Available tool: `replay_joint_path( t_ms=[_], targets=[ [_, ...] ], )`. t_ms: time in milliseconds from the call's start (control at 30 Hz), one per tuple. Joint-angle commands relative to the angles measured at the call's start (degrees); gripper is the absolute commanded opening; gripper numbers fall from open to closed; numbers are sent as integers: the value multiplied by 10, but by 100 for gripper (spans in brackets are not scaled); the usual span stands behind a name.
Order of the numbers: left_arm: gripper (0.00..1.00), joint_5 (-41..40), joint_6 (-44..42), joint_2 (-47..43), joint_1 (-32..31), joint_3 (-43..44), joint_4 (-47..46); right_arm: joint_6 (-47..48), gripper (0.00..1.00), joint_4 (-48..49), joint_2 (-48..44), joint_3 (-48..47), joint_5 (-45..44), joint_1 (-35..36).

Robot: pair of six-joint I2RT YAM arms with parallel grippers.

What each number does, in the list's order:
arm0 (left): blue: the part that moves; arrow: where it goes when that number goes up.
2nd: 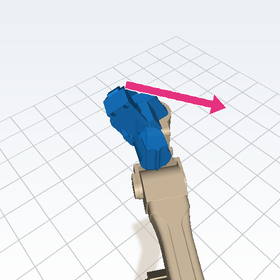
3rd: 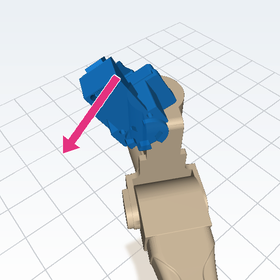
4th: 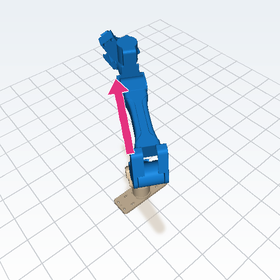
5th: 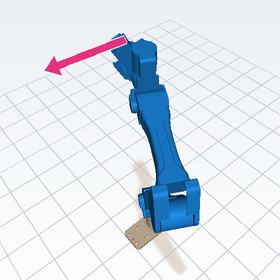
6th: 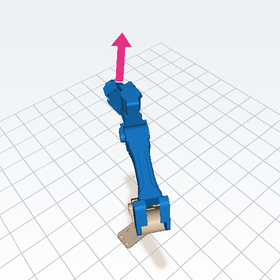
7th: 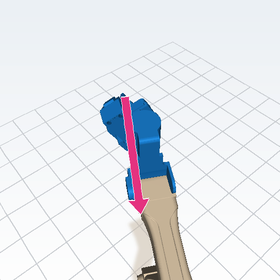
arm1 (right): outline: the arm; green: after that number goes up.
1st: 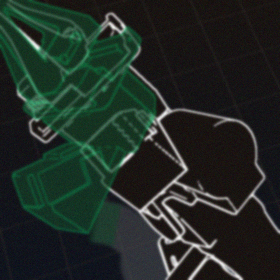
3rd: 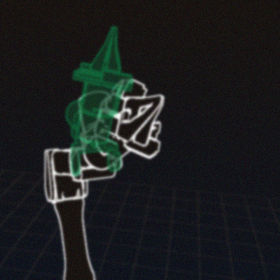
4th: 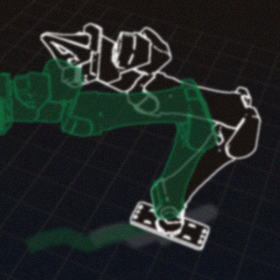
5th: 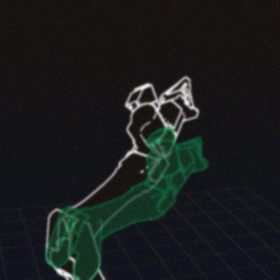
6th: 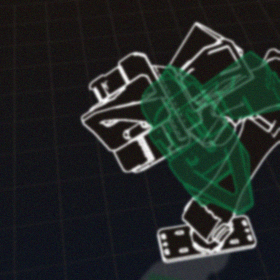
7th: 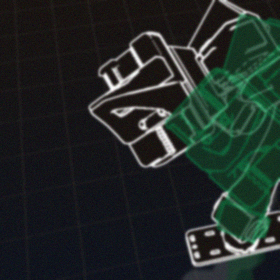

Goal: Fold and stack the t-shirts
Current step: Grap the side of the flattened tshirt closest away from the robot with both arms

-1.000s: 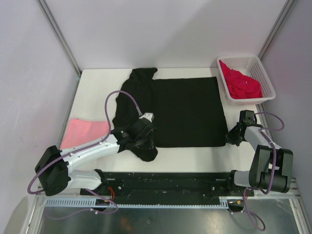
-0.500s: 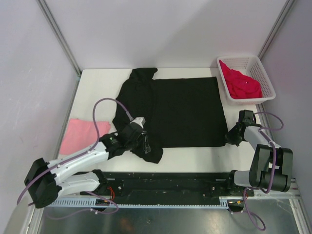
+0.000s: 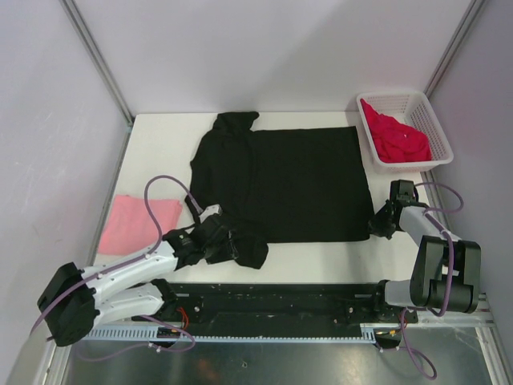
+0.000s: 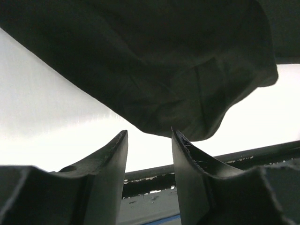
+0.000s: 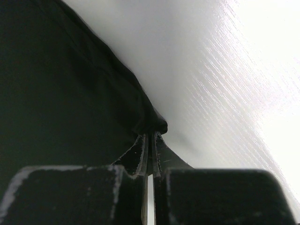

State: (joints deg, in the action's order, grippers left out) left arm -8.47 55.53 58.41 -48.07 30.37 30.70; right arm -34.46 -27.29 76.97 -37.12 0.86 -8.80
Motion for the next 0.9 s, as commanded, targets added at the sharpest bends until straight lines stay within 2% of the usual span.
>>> replay_joint_path(
  t_ms=[0,167,267,333,400,467,633,867],
  targets=[
    [49,-15,22,27,3,-1,-35,2,0,9,12,-10,-8,5],
    [49,-11,34,60,3,-14,-62,3,0,9,12,-10,-7,5],
    [45,-25,43,70,3,-16,-73,4,0,10,12,-10,-4,6],
    [32,-38,45,69,4,-15,-75,4,0,10,11,-10,-3,6],
    [10,-45,44,56,8,-14,-70,7,0,10,9,-10,-1,5],
    [3,-62,54,33,9,-11,-38,8,0,9,7,-10,-1,4],
    [0,-140,105,-72,16,5,92,10,0,7,5,-10,0,3],
    [0,-175,153,-177,33,31,219,11,0,-7,3,-10,2,-7]
  ],
)
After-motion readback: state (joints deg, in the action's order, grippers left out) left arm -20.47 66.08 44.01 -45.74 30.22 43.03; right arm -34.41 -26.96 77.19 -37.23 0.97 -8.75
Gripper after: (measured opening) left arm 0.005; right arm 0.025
